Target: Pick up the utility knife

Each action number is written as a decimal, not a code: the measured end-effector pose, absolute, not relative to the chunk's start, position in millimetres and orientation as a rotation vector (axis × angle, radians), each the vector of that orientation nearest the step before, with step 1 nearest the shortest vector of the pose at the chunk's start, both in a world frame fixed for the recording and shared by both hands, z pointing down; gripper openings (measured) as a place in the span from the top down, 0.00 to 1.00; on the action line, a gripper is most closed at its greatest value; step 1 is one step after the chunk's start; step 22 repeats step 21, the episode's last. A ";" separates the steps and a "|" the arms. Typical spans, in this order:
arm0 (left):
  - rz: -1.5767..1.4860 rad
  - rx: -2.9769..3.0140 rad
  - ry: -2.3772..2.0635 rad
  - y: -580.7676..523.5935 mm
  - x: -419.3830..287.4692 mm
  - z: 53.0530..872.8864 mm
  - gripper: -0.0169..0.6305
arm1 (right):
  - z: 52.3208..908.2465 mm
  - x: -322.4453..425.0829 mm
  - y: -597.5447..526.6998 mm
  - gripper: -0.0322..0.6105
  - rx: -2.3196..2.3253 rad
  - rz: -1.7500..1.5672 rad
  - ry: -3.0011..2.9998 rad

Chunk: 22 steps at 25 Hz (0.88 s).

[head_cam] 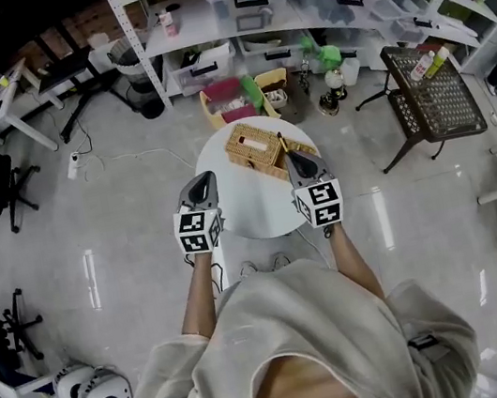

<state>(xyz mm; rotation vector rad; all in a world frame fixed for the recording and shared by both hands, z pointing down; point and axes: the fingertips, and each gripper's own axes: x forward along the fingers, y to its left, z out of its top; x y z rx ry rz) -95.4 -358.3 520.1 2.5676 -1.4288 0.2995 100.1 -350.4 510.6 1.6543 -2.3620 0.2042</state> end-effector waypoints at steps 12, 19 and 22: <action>0.320 2.547 -1.432 -354.5 -95.7 525.6 0.94 | 519.9 103.3 -347.5 0.88 1.643 0.243 -2.357; 0.331 2.545 -1.430 -353.7 -95.4 532.8 0.94 | 527.2 101.6 -346.3 0.88 1.630 0.254 -2.354; 0.330 2.545 -1.430 -352.0 -96.4 536.0 0.94 | 531.1 99.7 -344.2 0.88 1.624 0.255 -2.356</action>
